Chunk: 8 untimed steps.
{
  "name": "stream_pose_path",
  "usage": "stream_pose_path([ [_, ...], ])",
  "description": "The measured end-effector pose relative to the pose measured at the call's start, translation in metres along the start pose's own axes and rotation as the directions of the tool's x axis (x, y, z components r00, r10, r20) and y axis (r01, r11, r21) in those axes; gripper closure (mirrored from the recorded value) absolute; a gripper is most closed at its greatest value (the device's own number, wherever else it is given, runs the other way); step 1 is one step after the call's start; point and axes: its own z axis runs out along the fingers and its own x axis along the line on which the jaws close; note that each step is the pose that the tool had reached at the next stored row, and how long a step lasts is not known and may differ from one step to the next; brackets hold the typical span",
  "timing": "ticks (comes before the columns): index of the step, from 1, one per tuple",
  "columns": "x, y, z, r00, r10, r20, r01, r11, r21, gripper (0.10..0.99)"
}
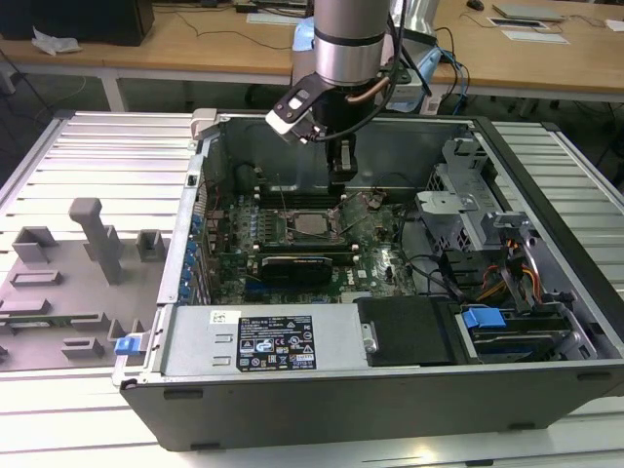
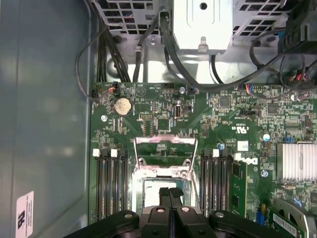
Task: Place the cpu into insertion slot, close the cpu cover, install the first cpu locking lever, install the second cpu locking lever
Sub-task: 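Close the cpu cover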
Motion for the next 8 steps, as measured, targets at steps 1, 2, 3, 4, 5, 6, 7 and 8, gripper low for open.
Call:
stream_pose_path([
  [1, 0.0, 0.0018, 0.0001, 1.0, 0.0, 0.0, 0.0, 1.0, 0.0, 0.98],
  [2, 0.0, 0.0029, 0.0001, 1.0, 0.0, 0.0001, 0.0, 1.0, 0.001, 0.98],
  [3, 0.0, 0.0046, 0.0003, 1.0, 0.0, -0.0001, 0.0, 1.0, 0.001, 0.98],
  [4, 0.0, 0.0063, 0.0003, 1.0, 0.0, 0.0, 0.0, 1.0, 0.001, 0.98],
  [5, 0.0, 0.0071, 0.0004, 1.0, 0.0, 0.0, 0.0, 1.0, 0.001, 0.98],
  [6, -0.0001, 0.0084, 0.0004, 1.0, 0.0, 0.0, 0.0, 1.0, 0.001, 0.98],
  [7, -0.0001, 0.0097, 0.0005, 1.0, 0.0, 0.0, 0.0, 1.0, 0.001, 0.98],
  [8, -0.0001, 0.0107, 0.0005, 1.0, 0.0, 0.0, 0.0, 1.0, 0.001, 0.98],
])
